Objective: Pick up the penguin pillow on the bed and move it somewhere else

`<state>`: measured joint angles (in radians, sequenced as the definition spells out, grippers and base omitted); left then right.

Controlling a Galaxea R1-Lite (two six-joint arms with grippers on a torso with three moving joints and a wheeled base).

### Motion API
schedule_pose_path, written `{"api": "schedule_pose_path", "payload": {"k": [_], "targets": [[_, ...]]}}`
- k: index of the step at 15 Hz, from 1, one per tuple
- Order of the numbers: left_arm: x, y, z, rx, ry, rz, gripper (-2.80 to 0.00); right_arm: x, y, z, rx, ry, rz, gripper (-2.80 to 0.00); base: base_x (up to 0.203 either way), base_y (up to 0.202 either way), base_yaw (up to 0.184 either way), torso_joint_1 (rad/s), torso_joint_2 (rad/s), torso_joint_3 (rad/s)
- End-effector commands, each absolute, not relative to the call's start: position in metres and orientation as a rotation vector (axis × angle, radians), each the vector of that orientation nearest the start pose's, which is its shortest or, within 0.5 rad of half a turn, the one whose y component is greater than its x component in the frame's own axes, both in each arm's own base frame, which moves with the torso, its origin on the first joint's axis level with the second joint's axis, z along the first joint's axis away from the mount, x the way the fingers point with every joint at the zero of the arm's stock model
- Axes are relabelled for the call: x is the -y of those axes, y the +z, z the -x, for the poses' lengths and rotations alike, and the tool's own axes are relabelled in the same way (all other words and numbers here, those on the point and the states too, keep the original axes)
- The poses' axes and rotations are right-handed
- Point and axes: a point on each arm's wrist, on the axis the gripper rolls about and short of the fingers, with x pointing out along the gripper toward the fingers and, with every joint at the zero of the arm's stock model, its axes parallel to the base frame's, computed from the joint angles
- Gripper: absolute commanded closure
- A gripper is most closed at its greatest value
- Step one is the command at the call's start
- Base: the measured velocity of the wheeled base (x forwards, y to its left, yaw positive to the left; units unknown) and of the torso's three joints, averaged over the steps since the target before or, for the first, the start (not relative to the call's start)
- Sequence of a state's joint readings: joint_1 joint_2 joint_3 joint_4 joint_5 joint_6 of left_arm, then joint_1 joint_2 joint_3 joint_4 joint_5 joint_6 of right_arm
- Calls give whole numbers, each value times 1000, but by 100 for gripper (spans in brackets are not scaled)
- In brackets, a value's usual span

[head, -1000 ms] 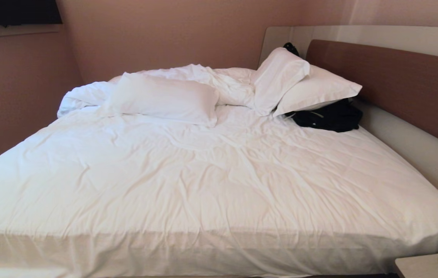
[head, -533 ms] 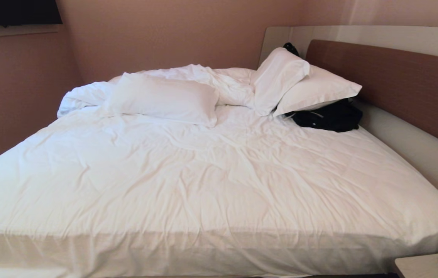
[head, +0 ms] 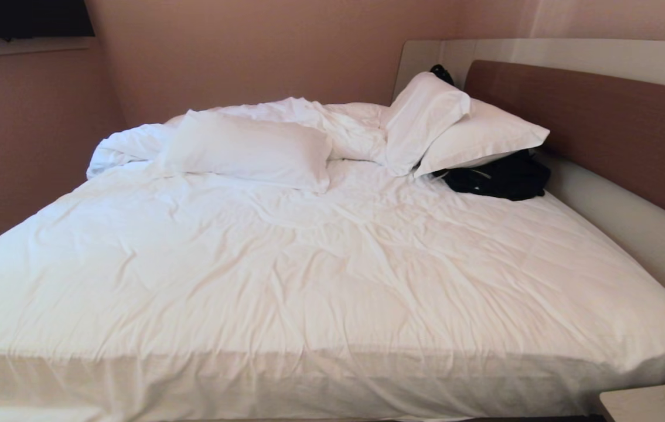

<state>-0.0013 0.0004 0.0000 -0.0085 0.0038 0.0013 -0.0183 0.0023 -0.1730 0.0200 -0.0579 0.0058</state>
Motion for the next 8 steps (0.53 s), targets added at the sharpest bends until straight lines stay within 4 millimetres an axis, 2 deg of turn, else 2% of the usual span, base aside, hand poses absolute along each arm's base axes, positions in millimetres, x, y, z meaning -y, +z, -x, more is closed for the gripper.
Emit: {"api": "schedule_pose_path", "payload": {"k": [1,4,8], "targets": [[0,76,23,9,3,-2,0,0,113,35,144,-63,2,0,0,0,0,0,0,0],[0,76,23,9,3,-2,0,0,97,29,86,-61,11,0,0,0,0,0,0,0],[0,76,23,8,3,-2,0,0,87,26,49,-62,12,0,0,0,0,0,0,0]]}}
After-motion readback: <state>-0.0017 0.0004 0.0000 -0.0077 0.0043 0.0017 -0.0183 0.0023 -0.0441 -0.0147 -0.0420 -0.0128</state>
